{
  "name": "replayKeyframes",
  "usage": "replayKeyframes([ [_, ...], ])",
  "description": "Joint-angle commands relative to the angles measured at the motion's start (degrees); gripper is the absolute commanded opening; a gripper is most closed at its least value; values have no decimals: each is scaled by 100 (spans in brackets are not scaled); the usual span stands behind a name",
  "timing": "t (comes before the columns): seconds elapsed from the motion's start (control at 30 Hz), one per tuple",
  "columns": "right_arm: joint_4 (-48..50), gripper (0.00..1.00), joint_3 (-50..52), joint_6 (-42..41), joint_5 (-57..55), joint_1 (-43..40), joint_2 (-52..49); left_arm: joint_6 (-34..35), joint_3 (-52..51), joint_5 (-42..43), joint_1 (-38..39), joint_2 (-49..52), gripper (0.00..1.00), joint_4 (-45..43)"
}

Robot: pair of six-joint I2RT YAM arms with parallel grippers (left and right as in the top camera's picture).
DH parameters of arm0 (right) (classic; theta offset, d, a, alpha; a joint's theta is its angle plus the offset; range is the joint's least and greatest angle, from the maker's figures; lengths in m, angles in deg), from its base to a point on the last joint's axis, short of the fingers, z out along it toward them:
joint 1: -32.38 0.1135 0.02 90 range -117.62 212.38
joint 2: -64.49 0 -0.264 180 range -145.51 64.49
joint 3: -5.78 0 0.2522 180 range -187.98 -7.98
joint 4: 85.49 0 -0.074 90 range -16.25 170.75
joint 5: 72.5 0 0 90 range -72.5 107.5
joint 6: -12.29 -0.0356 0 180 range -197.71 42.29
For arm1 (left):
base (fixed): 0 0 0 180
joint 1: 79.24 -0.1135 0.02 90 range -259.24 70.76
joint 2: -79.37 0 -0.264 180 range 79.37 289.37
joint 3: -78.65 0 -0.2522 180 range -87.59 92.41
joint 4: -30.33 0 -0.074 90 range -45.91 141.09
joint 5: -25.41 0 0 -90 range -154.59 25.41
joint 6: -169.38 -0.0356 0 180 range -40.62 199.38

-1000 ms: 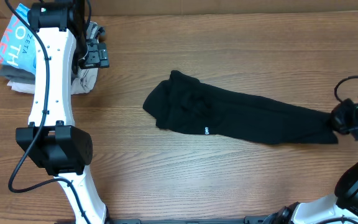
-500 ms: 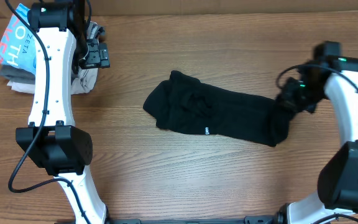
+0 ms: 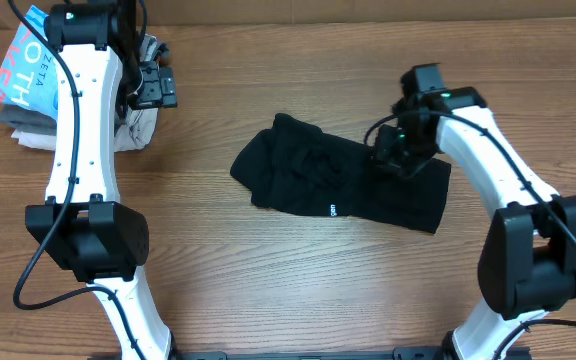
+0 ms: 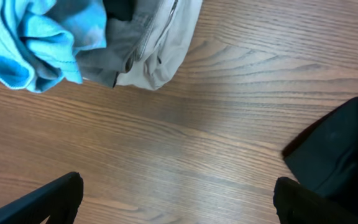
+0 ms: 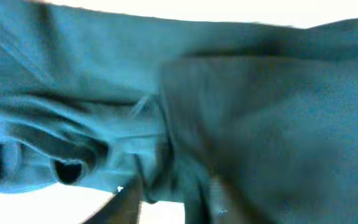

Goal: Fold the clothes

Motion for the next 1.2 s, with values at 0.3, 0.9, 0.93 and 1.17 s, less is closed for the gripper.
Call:
replayKeyframes([
  [0.3, -1019, 96, -1384, 476, 649, -92, 59, -732, -146, 1392, 175, 39, 100, -284],
  [0.9, -1690, 100, -1585, 791, 251, -656, 57, -2933, -3414, 3333, 660, 42, 100, -2979],
  [0.93, -1683, 100, -1585, 791, 251, -656, 57, -2935, -3571, 3353, 662, 42, 100, -3165],
  [1.17, -1652, 100, -1585, 789, 188, -656, 57, -3171, -4350, 4044, 691, 42, 100, -4015],
])
